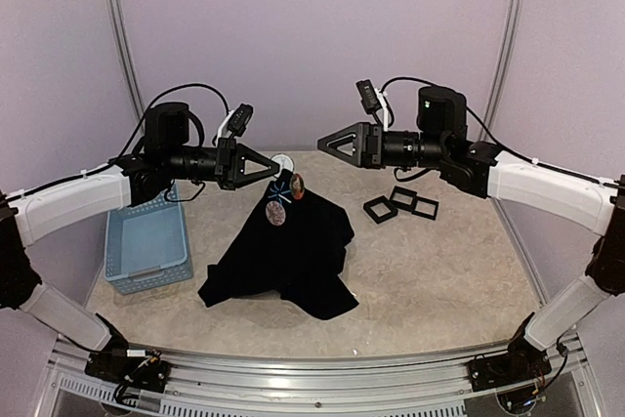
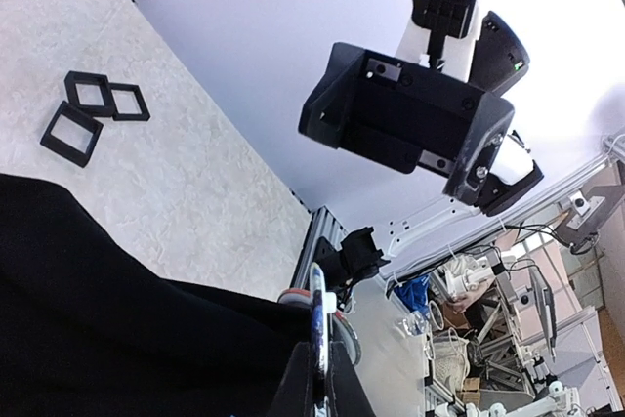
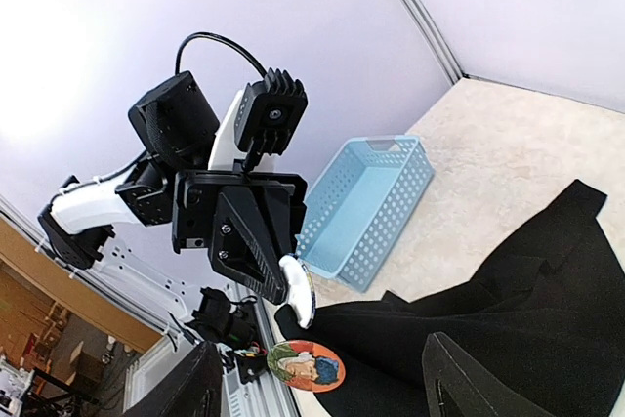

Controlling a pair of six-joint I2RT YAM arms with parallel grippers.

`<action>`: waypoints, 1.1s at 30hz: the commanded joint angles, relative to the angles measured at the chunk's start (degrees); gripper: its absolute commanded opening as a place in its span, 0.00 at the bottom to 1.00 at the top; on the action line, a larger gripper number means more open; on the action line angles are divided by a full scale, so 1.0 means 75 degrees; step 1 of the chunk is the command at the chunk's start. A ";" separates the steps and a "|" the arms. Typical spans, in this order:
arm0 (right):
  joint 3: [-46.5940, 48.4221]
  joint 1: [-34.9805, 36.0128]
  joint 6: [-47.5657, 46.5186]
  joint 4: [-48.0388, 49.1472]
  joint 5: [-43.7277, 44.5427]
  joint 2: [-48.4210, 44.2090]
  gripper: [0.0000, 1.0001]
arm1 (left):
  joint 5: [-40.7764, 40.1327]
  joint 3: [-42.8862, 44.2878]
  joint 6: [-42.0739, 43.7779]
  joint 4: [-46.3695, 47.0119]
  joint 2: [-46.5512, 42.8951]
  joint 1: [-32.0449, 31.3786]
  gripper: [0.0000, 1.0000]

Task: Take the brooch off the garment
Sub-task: Pass from the right arm to the left, then open the brooch with the crumpled clothing.

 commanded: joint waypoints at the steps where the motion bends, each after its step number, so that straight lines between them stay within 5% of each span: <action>1: 0.0158 0.0151 0.0580 0.0941 -0.0463 0.0450 0.73 | 0.0228 -0.0082 -0.0735 0.1332 -0.0136 0.0084 0.00; 13: 0.0941 0.0227 0.0709 0.0940 -0.1948 0.1537 0.62 | 0.0470 0.0067 -0.1025 0.1719 0.0224 0.0075 0.00; 33: 0.1432 0.0356 0.0969 0.1179 -0.2875 0.2255 0.22 | 0.0403 0.0198 -0.0902 0.1692 0.0465 0.0027 0.00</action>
